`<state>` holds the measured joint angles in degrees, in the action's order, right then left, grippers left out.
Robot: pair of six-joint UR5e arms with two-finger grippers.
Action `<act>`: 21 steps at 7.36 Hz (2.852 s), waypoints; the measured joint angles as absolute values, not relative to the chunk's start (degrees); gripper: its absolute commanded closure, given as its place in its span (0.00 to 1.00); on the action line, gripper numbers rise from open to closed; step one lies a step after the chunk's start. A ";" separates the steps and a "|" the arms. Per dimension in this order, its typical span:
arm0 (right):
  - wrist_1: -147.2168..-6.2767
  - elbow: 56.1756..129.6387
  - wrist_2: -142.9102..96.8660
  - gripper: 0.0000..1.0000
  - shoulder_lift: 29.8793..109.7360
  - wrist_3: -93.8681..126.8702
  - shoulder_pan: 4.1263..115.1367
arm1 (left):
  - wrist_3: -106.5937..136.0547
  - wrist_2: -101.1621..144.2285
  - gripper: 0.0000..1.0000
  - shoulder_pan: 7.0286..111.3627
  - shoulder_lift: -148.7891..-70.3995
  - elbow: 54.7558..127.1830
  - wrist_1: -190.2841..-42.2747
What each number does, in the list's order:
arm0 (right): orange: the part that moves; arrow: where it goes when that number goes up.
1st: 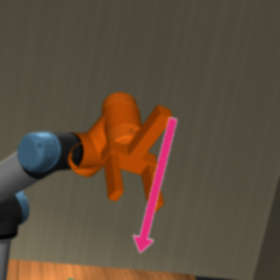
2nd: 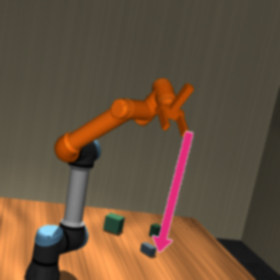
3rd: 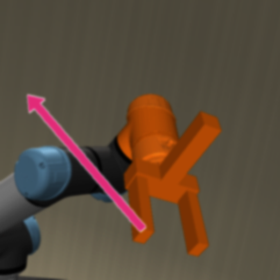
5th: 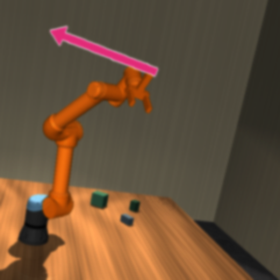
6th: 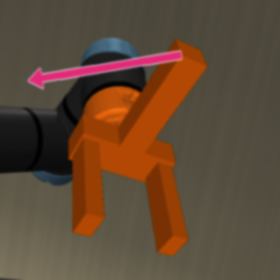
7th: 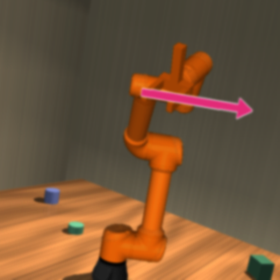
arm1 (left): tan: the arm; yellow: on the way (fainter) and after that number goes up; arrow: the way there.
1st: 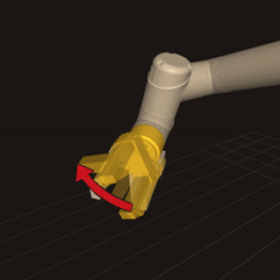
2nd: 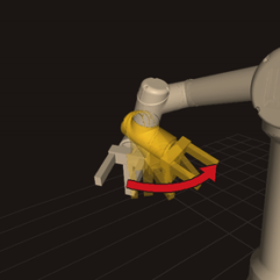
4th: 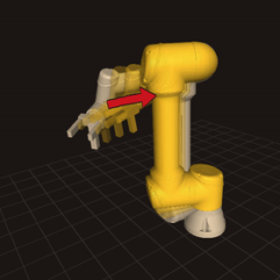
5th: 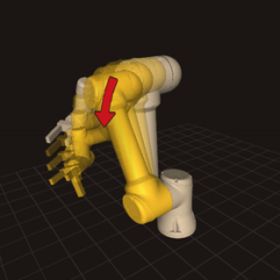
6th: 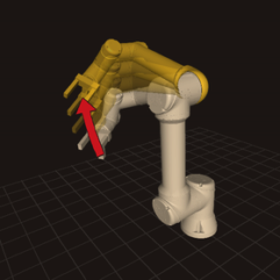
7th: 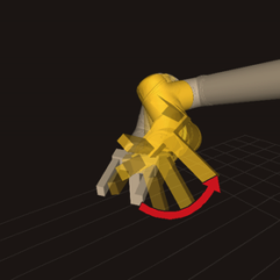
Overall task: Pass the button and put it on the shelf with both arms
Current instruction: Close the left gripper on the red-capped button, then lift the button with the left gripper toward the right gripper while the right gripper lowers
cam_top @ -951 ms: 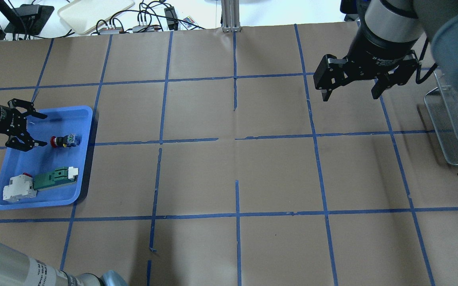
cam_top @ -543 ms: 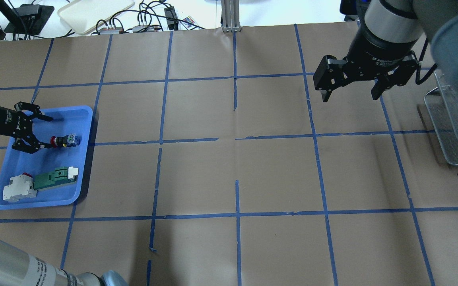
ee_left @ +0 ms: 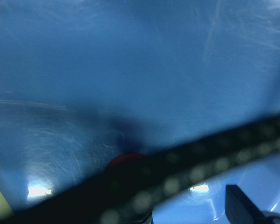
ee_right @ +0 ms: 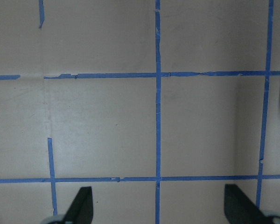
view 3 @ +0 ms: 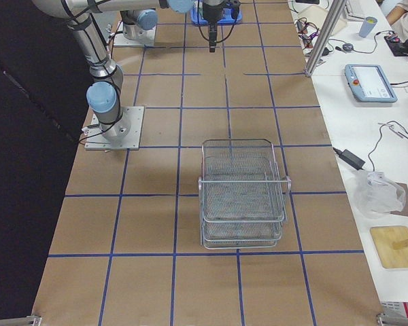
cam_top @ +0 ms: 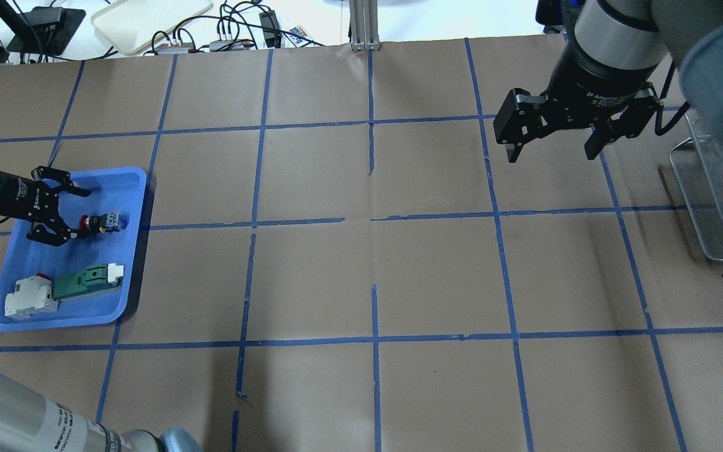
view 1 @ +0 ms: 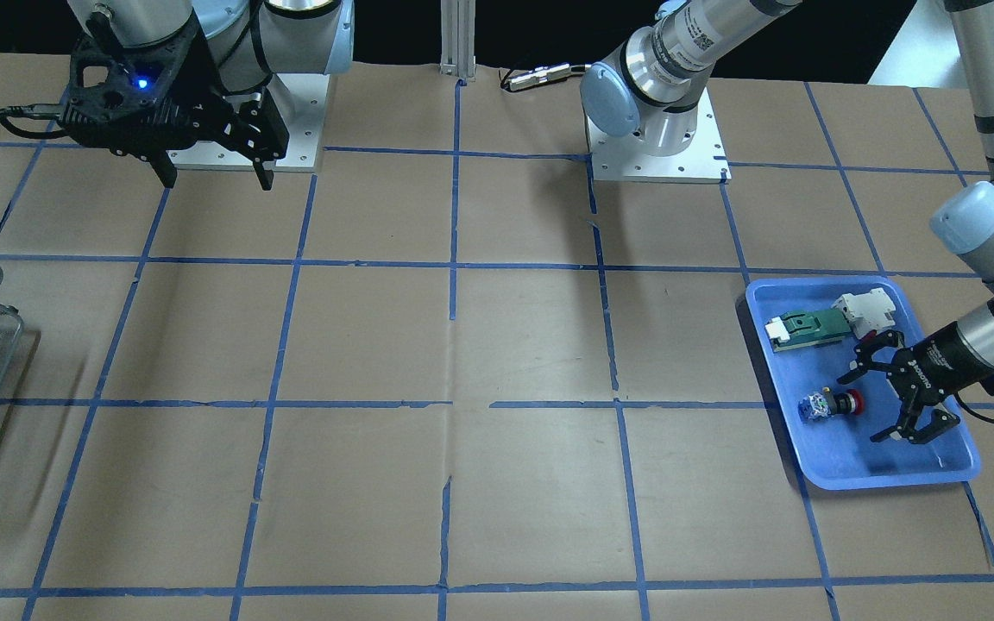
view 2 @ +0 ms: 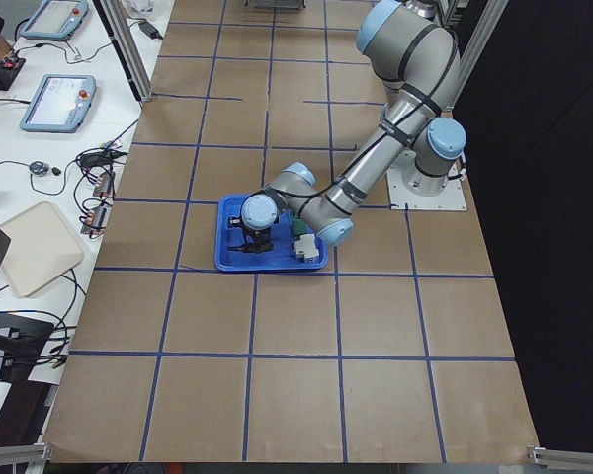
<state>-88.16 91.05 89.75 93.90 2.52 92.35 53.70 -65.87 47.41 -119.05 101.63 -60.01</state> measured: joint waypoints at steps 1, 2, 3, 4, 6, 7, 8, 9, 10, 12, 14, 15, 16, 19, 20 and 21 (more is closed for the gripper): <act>-88.16 91.05 89.71 0.00 93.85 2.49 92.35 | 53.70 -66.01 0.19 47.38 -119.16 101.66 -60.14; -88.09 91.05 89.82 0.00 93.84 2.47 92.33 | 53.70 -66.08 0.35 47.38 -119.24 101.71 -60.23; -87.98 91.05 89.98 0.00 93.85 2.47 92.32 | 53.72 -66.14 0.50 47.38 -119.30 101.77 -60.29; -87.93 91.08 90.04 0.00 93.86 2.46 92.34 | 53.76 -66.19 0.70 47.37 -119.42 101.80 -60.36; -87.95 91.08 90.10 0.00 93.91 2.71 92.37 | 53.79 -66.81 1.00 47.32 -119.77 101.73 -61.02; -87.99 91.07 90.19 0.00 93.89 2.66 92.37 | 53.81 -67.01 1.00 47.24 -119.70 101.48 -62.32; -88.03 91.06 90.26 0.00 93.88 2.62 92.37 | 53.91 -67.03 1.00 47.16 -119.21 101.02 -63.54; -88.05 91.06 90.31 0.00 93.87 2.58 92.37 | 54.12 -66.98 1.00 47.27 -118.36 100.71 -64.52; -88.08 91.05 90.34 0.00 93.89 2.56 92.37 | 54.40 -66.88 1.00 47.81 -117.25 100.32 -65.62; -88.30 90.97 89.80 0.00 94.03 2.85 92.35 | 57.18 -66.63 1.00 51.59 -114.26 97.45 -70.39; -88.64 90.95 89.19 0.00 94.05 0.75 92.37 | 61.92 -66.15 1.00 58.95 -110.72 93.29 -77.03; -88.65 90.96 89.00 0.00 94.09 -1.51 92.42 | 64.69 -65.56 1.00 63.28 -108.81 92.36 -78.36; -88.58 90.99 88.08 0.00 94.38 -5.68 92.49 | 69.05 -64.02 1.00 68.22 -106.87 92.13 -78.83; -88.55 91.05 82.07 0.00 95.37 -34.46 92.50 | 84.73 -61.61 1.00 83.39 -102.30 91.75 -78.05; -88.84 91.11 81.23 0.00 95.32 -43.53 92.41 | 89.27 -61.52 1.00 87.67 -101.11 91.71 -77.57; -90.40 91.55 80.93 0.00 95.16 -51.90 92.39 | 93.55 -61.43 1.00 91.10 -100.15 91.69 -76.92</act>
<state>-90.40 91.55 80.93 95.16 -51.90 92.39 93.55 -61.43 91.10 -100.15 91.69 -76.92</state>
